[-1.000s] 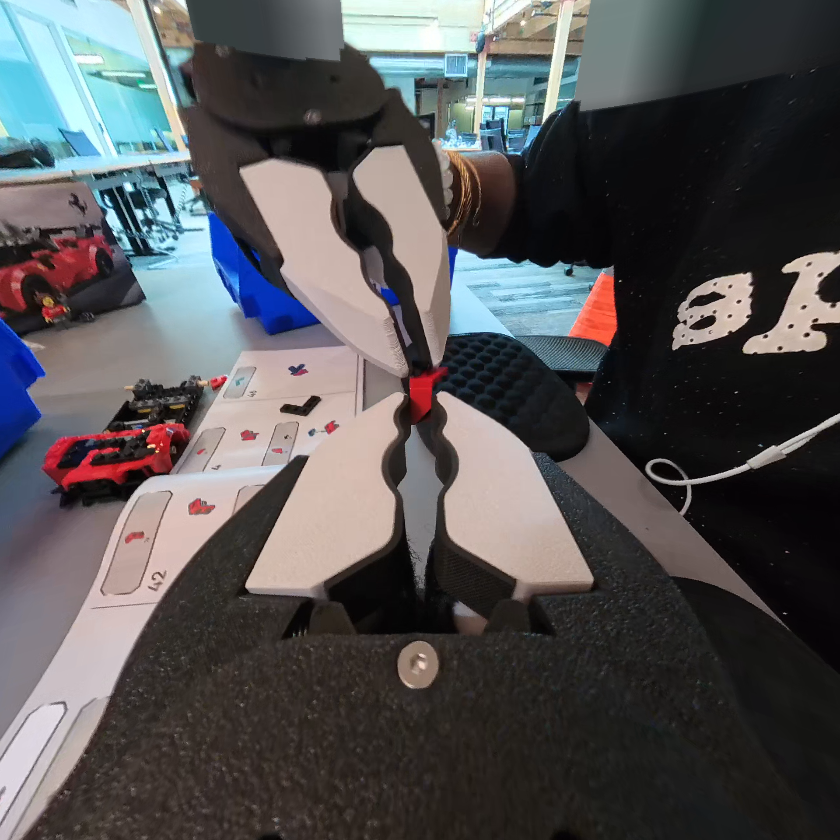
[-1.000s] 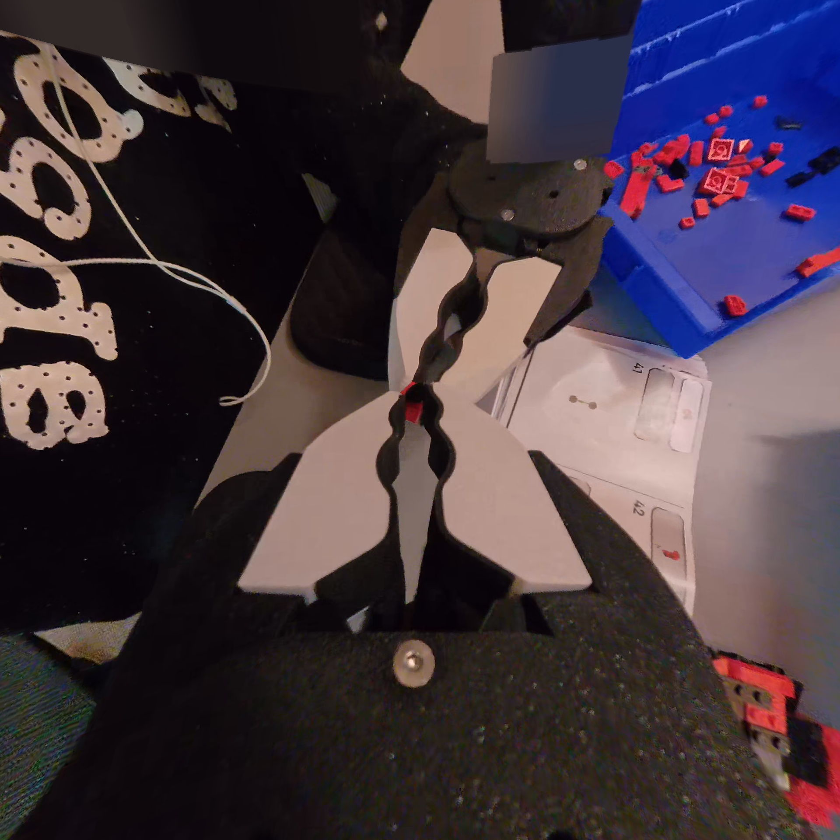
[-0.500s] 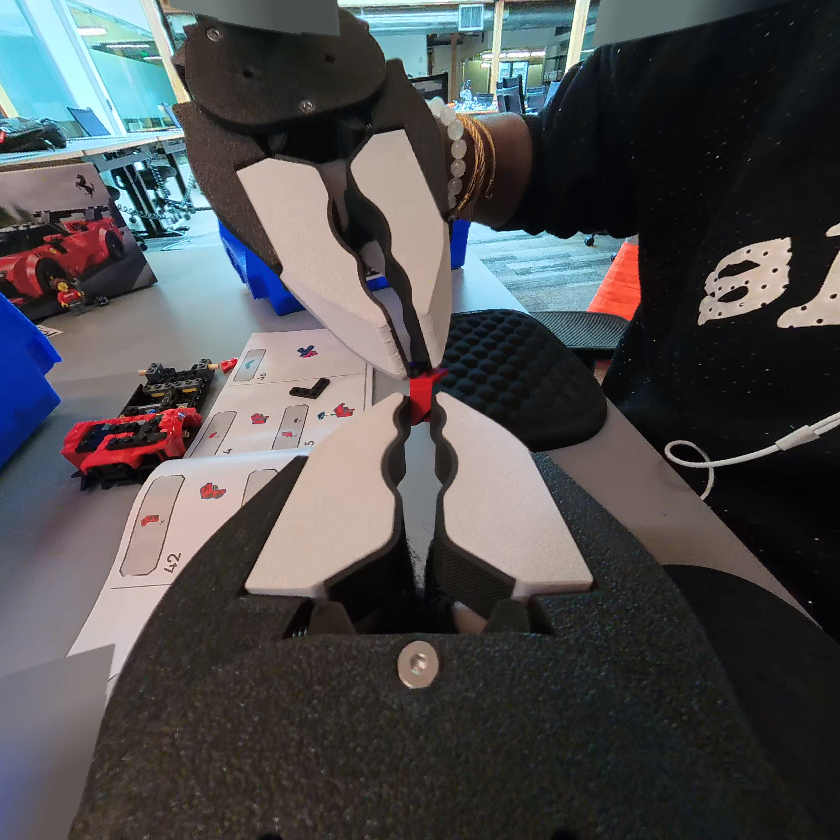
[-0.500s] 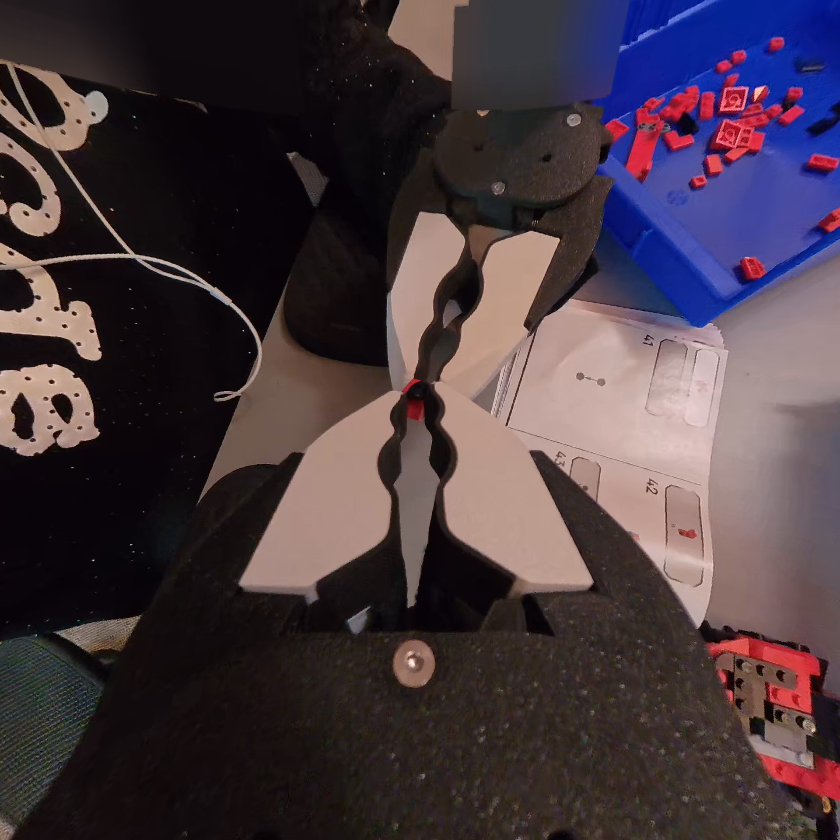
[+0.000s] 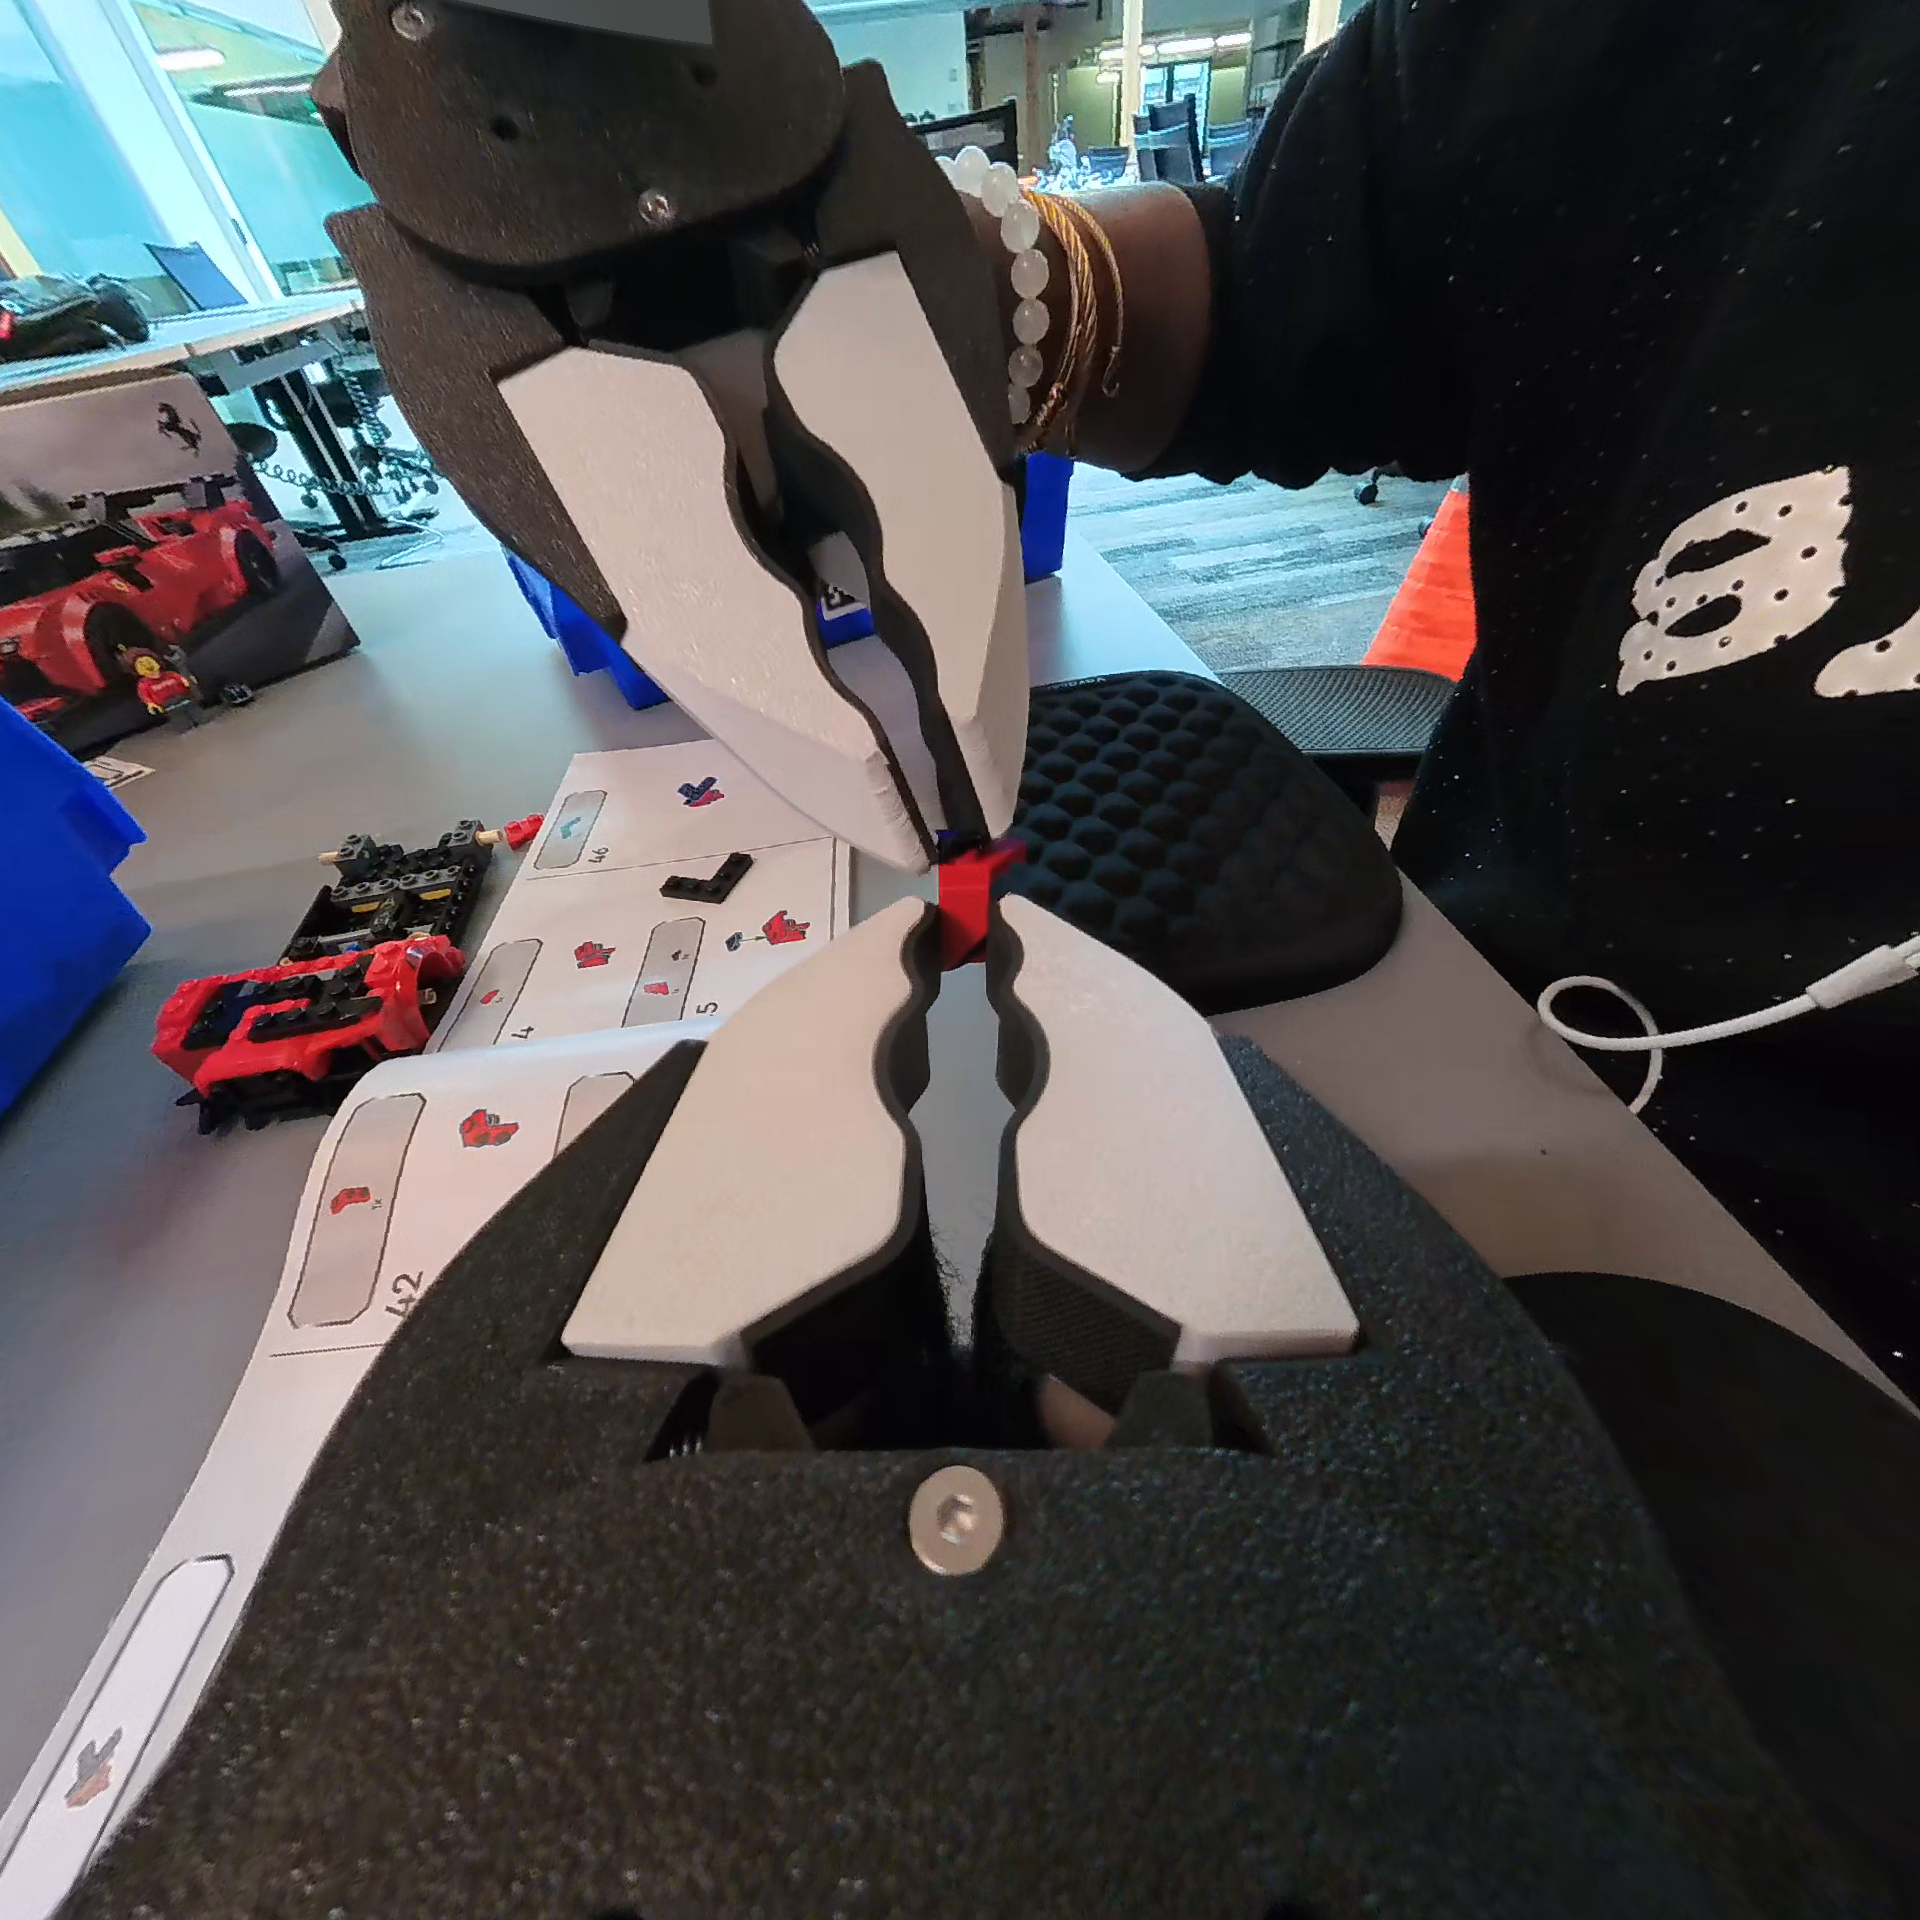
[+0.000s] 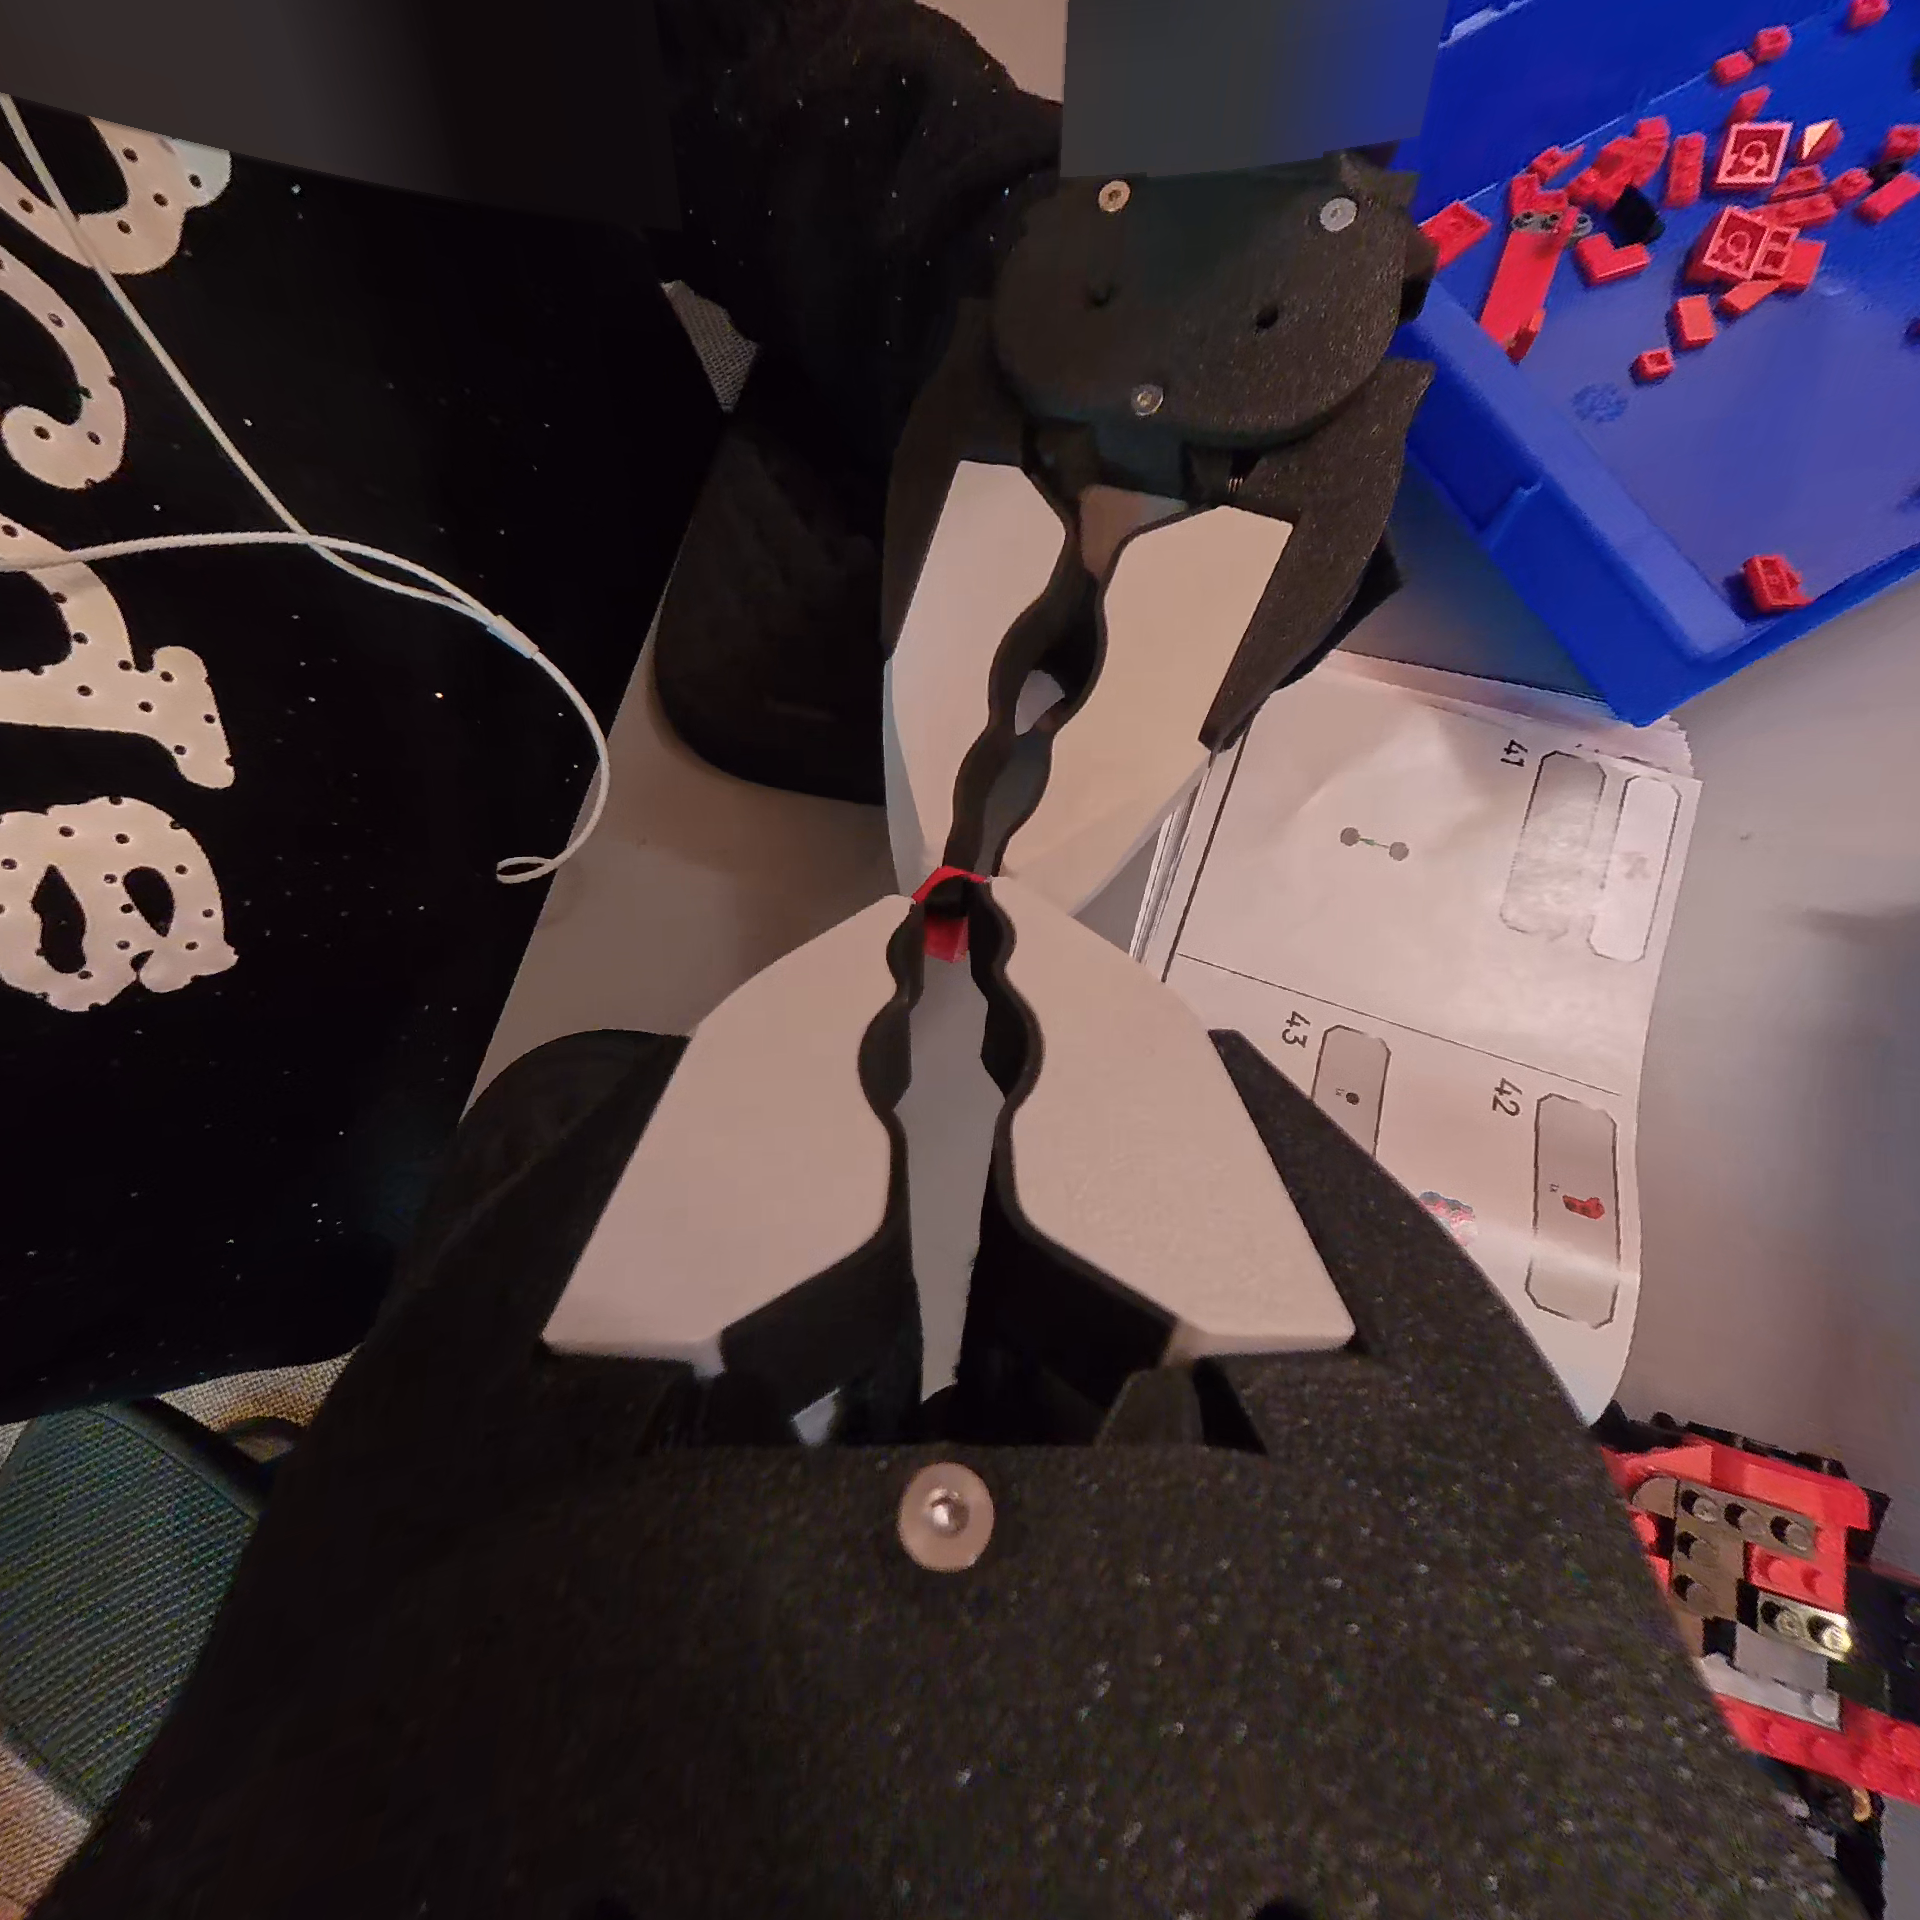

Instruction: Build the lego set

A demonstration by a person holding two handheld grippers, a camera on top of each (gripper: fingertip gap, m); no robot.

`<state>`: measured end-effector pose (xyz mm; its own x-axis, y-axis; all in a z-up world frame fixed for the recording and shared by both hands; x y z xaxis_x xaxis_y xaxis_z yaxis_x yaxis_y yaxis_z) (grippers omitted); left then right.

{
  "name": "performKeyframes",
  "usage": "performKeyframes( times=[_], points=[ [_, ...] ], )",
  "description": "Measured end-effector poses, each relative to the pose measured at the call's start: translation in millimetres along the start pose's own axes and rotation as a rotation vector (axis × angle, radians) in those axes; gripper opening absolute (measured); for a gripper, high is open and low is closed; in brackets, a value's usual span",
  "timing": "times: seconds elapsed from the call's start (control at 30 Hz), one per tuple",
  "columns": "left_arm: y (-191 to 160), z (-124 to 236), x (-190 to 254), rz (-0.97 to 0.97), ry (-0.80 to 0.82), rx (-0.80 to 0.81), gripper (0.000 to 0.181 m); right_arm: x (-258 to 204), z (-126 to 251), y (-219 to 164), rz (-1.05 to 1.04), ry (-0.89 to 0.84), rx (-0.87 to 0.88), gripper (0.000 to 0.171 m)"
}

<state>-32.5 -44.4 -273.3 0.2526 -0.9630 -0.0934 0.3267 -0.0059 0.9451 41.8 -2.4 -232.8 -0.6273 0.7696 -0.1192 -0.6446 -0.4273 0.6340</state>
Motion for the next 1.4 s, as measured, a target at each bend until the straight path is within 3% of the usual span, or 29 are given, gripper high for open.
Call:
performKeyframes(
  times=[0.33, 0.47, 0.63, 0.77, 0.97, 1.4],
  points=[
    [1, -1, 0, -0.01, 0.009, 0.007, 0.007, 0, 2, 1, -0.025, 0.035, 0.011, 0.012],
    [3, 1, -1, -0.043, 0.045, 0.021, 0.007, 2, 7, 0, -0.124, 0.101, 0.086, 0.025],
    [9, 2, 5, -0.291, 0.184, -0.01, 0.007, 11, 12, -10, -0.408, 0.272, 0.271, 0.03],
    [11, 1, 9, -0.443, 0.268, -0.044, 0.007, 9, 1, -17, -0.518, 0.345, 0.283, 0.035],
    [13, 0, 12, -0.538, 0.329, -0.061, 0.007, 4, -6, -14, -0.528, 0.367, 0.317, 0.039],
    [16, -1, 14, -0.628, 0.434, -0.119, 0.007, 3, -12, -17, -0.539, 0.387, 0.35, 0.028]
  ],
)
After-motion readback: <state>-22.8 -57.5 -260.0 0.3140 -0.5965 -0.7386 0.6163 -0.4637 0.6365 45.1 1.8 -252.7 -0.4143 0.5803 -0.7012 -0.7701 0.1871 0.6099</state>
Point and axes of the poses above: each gripper's, where its closed fingertips meet, z back along the fingers, y out of its top, x = y × z across the jaws, the point moved 6 cm from there along z, back along the fingers, and after that the axes turned 8 degrees about -x, right-handed, at the moved point
